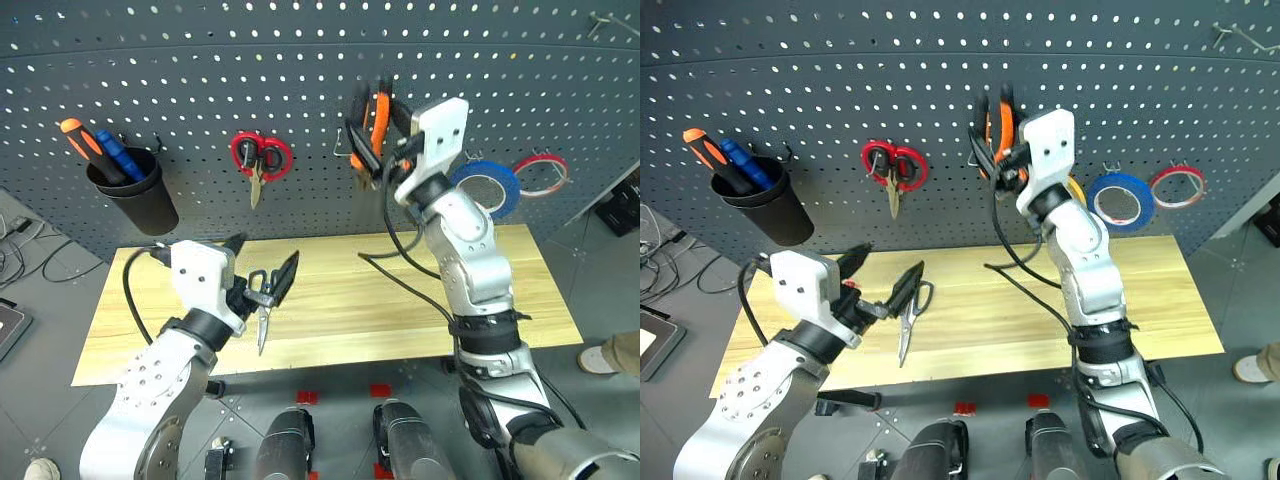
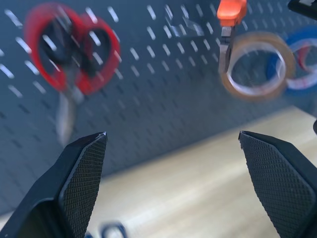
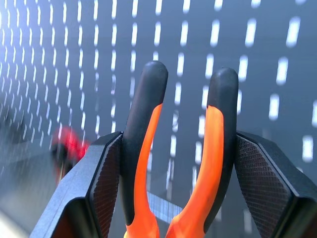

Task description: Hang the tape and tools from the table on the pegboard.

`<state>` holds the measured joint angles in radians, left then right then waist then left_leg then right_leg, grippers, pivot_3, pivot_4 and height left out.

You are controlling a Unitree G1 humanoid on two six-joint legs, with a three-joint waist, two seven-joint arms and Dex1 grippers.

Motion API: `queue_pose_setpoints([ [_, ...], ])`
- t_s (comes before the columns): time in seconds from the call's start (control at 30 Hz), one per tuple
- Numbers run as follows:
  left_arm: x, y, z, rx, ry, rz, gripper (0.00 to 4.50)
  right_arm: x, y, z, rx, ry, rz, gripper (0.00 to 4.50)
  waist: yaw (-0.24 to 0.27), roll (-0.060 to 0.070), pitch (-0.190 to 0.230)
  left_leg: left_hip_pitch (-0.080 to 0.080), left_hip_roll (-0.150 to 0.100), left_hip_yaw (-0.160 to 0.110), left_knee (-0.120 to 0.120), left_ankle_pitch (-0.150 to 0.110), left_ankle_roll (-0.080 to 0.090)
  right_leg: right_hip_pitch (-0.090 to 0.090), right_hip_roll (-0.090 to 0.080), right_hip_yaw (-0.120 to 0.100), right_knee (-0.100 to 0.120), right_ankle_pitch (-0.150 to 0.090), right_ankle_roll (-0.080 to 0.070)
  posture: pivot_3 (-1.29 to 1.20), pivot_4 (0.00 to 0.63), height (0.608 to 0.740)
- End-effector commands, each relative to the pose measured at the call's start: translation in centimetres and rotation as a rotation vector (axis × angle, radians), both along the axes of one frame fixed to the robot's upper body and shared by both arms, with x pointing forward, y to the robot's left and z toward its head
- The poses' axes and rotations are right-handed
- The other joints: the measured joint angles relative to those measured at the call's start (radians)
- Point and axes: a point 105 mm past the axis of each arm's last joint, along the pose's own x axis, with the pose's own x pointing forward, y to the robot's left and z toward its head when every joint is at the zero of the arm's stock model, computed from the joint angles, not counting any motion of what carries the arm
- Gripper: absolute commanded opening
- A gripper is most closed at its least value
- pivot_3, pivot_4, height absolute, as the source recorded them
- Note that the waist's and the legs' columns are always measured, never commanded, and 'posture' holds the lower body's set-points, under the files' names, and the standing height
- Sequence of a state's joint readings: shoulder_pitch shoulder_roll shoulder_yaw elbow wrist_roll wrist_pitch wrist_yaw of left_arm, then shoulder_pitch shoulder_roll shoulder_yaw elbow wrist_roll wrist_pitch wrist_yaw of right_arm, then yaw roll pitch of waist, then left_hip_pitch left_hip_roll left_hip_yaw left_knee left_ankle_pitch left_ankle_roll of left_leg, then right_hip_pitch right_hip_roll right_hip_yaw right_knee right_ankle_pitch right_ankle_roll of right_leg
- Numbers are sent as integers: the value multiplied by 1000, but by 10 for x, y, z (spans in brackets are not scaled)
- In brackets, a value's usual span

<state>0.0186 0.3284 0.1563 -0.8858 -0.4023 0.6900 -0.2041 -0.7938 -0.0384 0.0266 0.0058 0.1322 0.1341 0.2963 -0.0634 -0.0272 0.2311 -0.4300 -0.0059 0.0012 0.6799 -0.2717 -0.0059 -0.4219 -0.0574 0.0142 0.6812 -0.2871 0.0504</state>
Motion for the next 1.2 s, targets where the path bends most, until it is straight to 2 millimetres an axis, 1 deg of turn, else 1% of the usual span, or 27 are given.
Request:
queue_pose_setpoints([
  [0.03, 7, 3, 16, 5, -70, 26, 4500, -3, -1, 34, 84, -154, -32, 3119, 6, 0, -5, 0, 0, 0, 0, 0, 0, 0, 0, 0, 0, 0, 0, -29, 143, 740],
  [0.1, 15, 2, 19, 0, -85, 28, 4500, 0, 1, 45, 117, -190, -47, 3119, 7, -1, -7, 0, 0, 1, 1, 0, 0, 0, 0, 0, 1, 0, -1, -33, 142, 740],
  [0.17, 19, 1, 21, -3, -95, 27, 4500, 3, 3, 50, 135, -203, -52, 3119, 8, -1, -11, 1, 0, 0, 1, 1, -1, 0, 1, 0, 1, 1, -2, -38, 144, 740],
  [0.33, 34, 2, 24, -2, -112, 26, 4500, 10, 10, 53, 149, -233, -82, 3119, 7, -1, -15, 1, 0, 1, 0, 1, -1, 0, 1, 0, 1, 1, -2, -36, 144, 740],
  [0.53, 46, 2, 22, 7, -105, -2, 4500, 22, 14, 40, 131, -218, -107, 3119, 7, -1, -17, 1, 1, 1, 1, 1, -1, 0, 1, 0, 1, 1, -2, -41, 155, 740],
  [0.73, 57, -4, 25, 10, -119, -34, 4500, 30, 18, 18, 95, -182, -137, 3119, 6, -1, -17, 1, 1, 1, 1, 1, -1, 0, 1, 0, 1, 1, -2, -37, 167, 740],
  [0.87, 58, -6, 26, 11, -123, -45, 4500, 35, 21, 0, 50, -157, -149, 3119, 6, -1, -17, 1, 1, 1, 1, 1, -1, 0, 1, 0, 1, 1, -2, -35, 178, 740],
  [1.03, 58, -4, 22, 18, -115, -45, 4500, 39, 28, -20, -3, -95, -129, 3119, 6, -1, -17, 1, 1, 1, 1, 1, -1, 0, 1, 0, 1, 1, -2, -36, 184, 740],
  [1.2, 58, -5, 23, 15, -117, -51, 4500, 42, 28, -27, -31, -69, -127, 3119, 5, -1, -17, 1, 1, 1, 1, 1, -1, 0, 1, 0, 1, 1, -2, -41, 188, 740],
])
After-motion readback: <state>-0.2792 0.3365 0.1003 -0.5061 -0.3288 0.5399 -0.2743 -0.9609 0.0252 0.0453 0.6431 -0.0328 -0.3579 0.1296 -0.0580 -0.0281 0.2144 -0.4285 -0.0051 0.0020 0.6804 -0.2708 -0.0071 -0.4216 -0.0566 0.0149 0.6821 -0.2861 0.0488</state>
